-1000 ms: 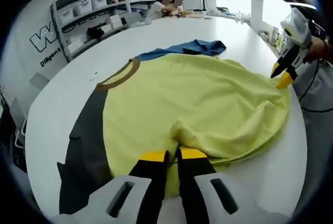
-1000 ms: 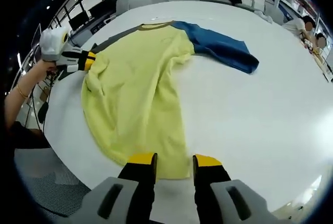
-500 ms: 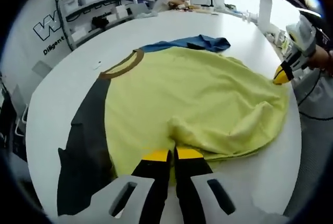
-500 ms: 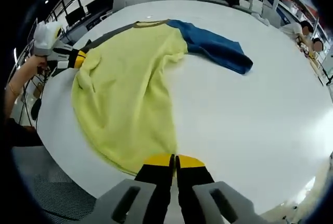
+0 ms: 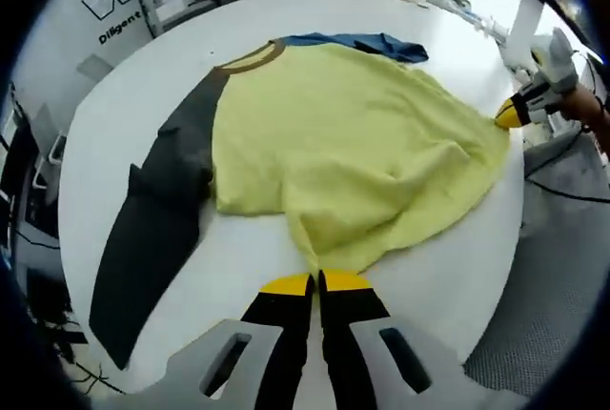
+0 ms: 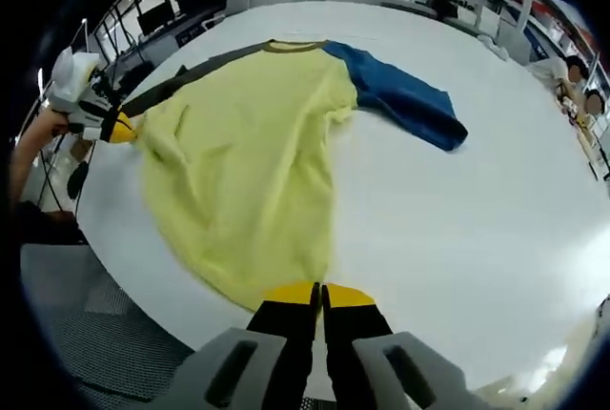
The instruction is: Fold the garment on the visible template until the final outline fits inside the template.
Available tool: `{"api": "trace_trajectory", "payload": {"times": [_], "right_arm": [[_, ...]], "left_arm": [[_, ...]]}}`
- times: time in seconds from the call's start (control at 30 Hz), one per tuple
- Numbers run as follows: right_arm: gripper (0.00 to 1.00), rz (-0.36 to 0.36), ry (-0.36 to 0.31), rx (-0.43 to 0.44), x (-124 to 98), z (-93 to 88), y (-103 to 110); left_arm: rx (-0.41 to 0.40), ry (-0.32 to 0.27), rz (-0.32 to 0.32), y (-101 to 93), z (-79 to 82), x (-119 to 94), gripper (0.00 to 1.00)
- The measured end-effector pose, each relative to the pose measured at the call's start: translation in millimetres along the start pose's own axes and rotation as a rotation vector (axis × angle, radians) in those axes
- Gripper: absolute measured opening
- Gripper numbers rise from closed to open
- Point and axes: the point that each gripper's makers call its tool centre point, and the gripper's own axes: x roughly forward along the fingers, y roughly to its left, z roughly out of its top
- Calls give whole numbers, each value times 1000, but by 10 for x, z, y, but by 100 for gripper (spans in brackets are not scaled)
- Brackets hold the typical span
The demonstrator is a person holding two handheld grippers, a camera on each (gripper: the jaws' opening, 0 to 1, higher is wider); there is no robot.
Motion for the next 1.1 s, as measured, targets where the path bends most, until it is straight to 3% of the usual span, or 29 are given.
{"api": "trace_trajectory", "payload": {"times": [0.2,0.23,0.3,0.33,0.57,0.8,0.87,1.1], "right_arm": [[0,6,36,-52,-23,-67,-2],[0,8,44,-67,-33,-83,4],[0,-2,56,-89,-44,-101,-13],[0,-6,61,-98,-48,-109,-22],[0,3,101,-113,-71,-179,-21],[0,25,149,-128,-83,-299,-19],[0,34,162,-129,-81,-343,-15],[0,49,148,-101,-84,-397,-20]], "left_arm": [[-62,47,-8,-188,-275,-159,6],[-91,82,-10,-249,-379,-193,6],[-87,90,-10,-324,-465,-216,6],[-129,121,-16,-381,-543,-238,6],[-225,153,-14,-576,-775,-253,6],[-259,173,-4,-652,-894,-224,6],[-228,180,4,-671,-930,-218,6],[-247,162,22,-681,-972,-198,6]]}}
